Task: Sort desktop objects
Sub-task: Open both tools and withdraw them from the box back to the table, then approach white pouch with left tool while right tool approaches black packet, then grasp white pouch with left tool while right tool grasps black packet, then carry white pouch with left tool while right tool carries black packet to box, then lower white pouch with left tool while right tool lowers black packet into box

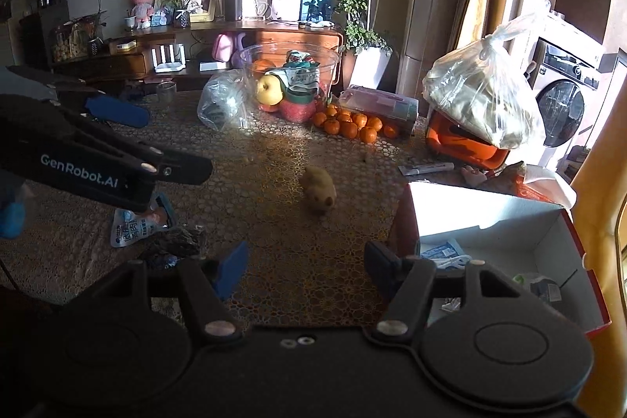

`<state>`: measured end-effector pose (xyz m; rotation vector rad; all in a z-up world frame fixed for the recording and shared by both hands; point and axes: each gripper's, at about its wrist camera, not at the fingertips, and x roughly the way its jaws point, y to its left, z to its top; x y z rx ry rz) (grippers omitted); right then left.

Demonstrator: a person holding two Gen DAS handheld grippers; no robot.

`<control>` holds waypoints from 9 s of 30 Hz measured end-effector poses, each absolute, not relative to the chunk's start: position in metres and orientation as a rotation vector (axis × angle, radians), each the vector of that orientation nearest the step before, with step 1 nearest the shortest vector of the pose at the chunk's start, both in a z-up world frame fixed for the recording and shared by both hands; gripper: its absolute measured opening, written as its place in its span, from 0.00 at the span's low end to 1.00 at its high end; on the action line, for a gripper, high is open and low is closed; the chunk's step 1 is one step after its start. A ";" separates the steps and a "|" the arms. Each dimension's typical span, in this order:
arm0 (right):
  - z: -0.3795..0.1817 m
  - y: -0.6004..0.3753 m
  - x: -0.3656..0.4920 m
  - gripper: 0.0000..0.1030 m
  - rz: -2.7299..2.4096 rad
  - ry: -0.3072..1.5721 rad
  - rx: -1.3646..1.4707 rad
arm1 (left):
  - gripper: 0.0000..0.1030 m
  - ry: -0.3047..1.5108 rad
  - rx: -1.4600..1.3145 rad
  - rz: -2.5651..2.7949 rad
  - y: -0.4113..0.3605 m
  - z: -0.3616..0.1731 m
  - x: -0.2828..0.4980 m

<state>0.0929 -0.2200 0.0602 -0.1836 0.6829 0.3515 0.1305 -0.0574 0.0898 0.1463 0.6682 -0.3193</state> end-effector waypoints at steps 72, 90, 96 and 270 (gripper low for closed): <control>-0.096 -0.062 0.130 0.91 0.516 0.823 -0.193 | 1.00 0.746 0.166 -0.366 0.099 -0.114 0.189; -0.103 -0.063 0.136 0.73 0.518 0.836 -0.185 | 0.99 0.734 0.158 -0.393 0.095 -0.118 0.198; -0.102 -0.062 0.135 0.62 0.529 0.834 -0.193 | 0.73 0.723 0.159 -0.397 0.091 -0.113 0.198; -0.021 -0.449 0.230 0.48 -0.045 0.862 -0.039 | 0.61 0.942 0.349 -0.675 -0.342 -0.016 0.230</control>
